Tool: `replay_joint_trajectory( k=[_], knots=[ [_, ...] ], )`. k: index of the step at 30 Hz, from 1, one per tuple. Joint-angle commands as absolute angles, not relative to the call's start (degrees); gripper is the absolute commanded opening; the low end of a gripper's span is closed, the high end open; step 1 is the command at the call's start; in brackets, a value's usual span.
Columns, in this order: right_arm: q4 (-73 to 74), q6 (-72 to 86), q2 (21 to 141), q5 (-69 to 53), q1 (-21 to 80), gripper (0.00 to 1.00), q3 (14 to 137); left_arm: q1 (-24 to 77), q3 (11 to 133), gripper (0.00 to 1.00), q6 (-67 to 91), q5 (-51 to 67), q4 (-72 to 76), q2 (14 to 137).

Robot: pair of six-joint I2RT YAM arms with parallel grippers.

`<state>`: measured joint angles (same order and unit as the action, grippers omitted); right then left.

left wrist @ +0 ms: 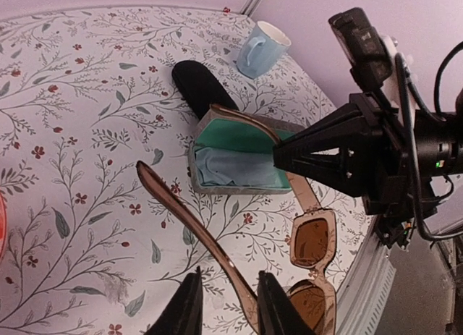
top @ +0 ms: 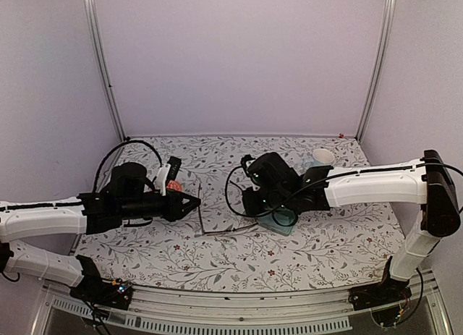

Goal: Organize the sunglasses
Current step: Fold the right temple of the sunglasses on the sunglasses.

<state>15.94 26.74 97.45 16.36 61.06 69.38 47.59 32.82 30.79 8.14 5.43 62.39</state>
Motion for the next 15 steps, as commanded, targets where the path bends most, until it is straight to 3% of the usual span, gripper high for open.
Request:
replay_joint_trajectory(
  k=[1, 7, 15],
  knots=[
    [13.55, 26.63, 95.08, 15.94, 60.82, 0.0, 67.39, 48.61, 32.48, 0.23, 31.24, 9.88, 8.74, 64.17],
    [11.78, 26.81, 94.58, 15.14, 60.74, 0.0, 66.21, 49.08, 33.25, 0.09, 31.11, 11.63, 10.12, 66.96],
    [10.95, 27.22, 94.22, 15.49, 60.75, 0.0, 65.39, 51.06, 34.72, 0.03, 31.07, 15.2, 12.16, 72.78]
  ],
)
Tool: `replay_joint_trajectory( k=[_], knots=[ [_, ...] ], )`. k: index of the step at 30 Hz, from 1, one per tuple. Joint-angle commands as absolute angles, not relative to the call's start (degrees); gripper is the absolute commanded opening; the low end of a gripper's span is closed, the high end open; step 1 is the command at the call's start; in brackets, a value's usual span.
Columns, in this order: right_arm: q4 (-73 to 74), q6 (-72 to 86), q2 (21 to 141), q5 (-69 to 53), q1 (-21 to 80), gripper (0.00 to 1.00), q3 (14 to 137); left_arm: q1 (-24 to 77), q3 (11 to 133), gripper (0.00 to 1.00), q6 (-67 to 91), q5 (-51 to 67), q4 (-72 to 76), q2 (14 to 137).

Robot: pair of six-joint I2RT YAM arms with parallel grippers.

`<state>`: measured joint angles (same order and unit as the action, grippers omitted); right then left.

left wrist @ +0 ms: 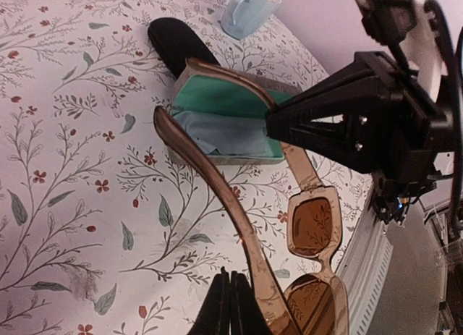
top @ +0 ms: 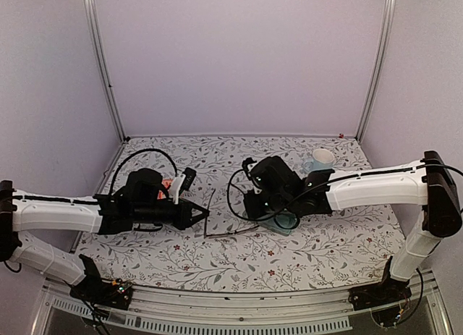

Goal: Organize the sunglasses
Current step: Fold the right temple of the sunglasses on the sunglasses, then pass from the right arm to the left

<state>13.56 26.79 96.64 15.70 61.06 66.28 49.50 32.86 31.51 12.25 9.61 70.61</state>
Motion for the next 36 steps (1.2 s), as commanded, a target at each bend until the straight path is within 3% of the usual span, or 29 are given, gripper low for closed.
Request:
replay_joint_trajectory(
  k=[1, 11, 20, 28, 33, 36],
  knots=[
    [10.9, 27.17, 94.26, 15.55, 60.76, 0.0, 65.31, 51.36, 34.99, 0.02, 30.99, 16.12, 12.47, 73.49],
    [10.71, 27.57, 93.87, 15.47, 60.82, 0.0, 64.12, 54.65, 39.86, 0.03, 27.73, 15.34, 8.8, 78.31],
    [11.17, 27.64, 92.51, 16.38, 60.65, 0.0, 62.58, 54.67, 40.2, 0.15, 24.58, 10.95, 5.64, 75.63],
    [11.25, 27.6, 92.55, 15.46, 60.4, 0.0, 62.51, 55.33, 36.45, 0.46, 18.22, 16.5, 9.98, 71.26],
    [11.51, 27.26, 92.88, 14.24, 60.08, 0.0, 62.4, 55.54, 33.58, 0.81, 15.49, 18.3, 11.24, 67.81],
    [11.52, 27.12, 93.02, 12.76, 59.82, 0.0, 62.62, 56.23, 33.06, 0.91, 12.89, 19.82, 10.37, 67.84]
  ],
)
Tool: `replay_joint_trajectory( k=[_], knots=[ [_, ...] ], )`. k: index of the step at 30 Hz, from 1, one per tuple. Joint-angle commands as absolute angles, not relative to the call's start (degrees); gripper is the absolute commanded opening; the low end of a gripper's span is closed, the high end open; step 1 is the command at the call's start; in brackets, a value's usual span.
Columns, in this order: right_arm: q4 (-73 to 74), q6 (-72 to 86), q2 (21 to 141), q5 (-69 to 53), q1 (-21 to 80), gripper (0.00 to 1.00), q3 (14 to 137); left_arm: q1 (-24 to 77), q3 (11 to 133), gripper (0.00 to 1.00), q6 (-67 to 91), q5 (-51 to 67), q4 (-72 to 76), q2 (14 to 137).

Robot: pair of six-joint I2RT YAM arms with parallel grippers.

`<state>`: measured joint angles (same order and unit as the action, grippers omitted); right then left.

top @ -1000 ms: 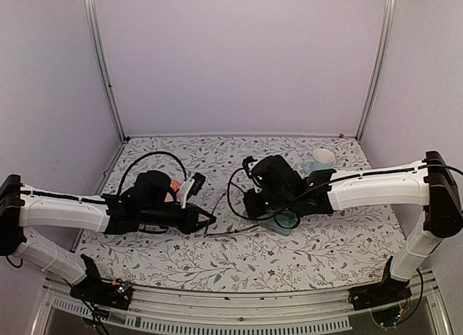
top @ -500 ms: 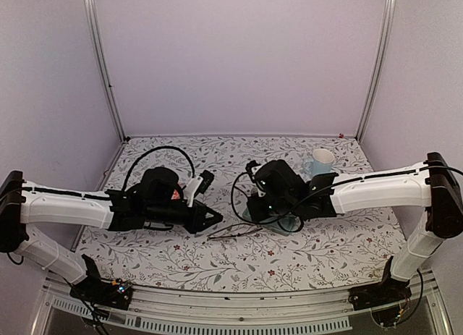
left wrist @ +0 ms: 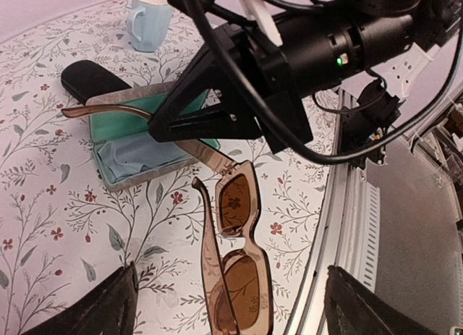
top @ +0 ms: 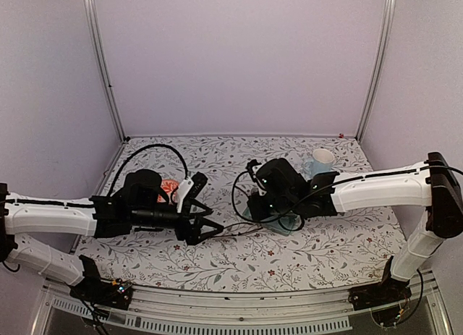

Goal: Organize the sunglasses
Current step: Pass from the right arm to the left

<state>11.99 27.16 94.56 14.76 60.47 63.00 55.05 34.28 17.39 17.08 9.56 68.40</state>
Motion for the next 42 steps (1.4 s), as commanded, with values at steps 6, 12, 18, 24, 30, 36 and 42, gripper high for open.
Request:
replay_joint_trajectory(
  k=[6, 12, 18, 24, 30, 36, 42],
  knots=[
    [11.53, 26.55, 93.34, 9.19, 59.27, 0.0, 63.1, 58.54, 32.41, 0.91, 7.43, 19.42, 9.01, 69.26],
    [11.56, 26.45, 94.16, 6.93, 59.06, 0.0, 63.71, 59.95, 34.58, 0.83, 3.57, 18.21, 8.64, 72.84],
    [11.55, 26.37, 94.89, 6.01, 58.97, 0.0, 64.15, 61.9, 38.02, 0.75, 1.06, 16.42, 6.77, 77.31],
    [11.54, 26.4, 95.45, 5.54, 58.64, 0.0, 63.9, 63.2, 38.93, 0.65, 0.16, 17.16, 6.98, 79.16],
    [11.38, 26.21, 95.61, 5.03, 58.28, 0.0, 63.7, 63.79, 39.45, 0.55, -0.57, 18.81, 6.33, 80.2],
    [11.25, 26.24, 95.72, 4.79, 58.14, 0.0, 63.51, 63.98, 39.51, 0.58, -0.88, 17.96, 6.11, 80.34],
    [10.13, 26.36, 94.77, 6.32, 58.16, 0.0, 61.87, 63.72, 38.88, 0.88, 3.34, 14.92, 6.34, 78.46]
  ],
)
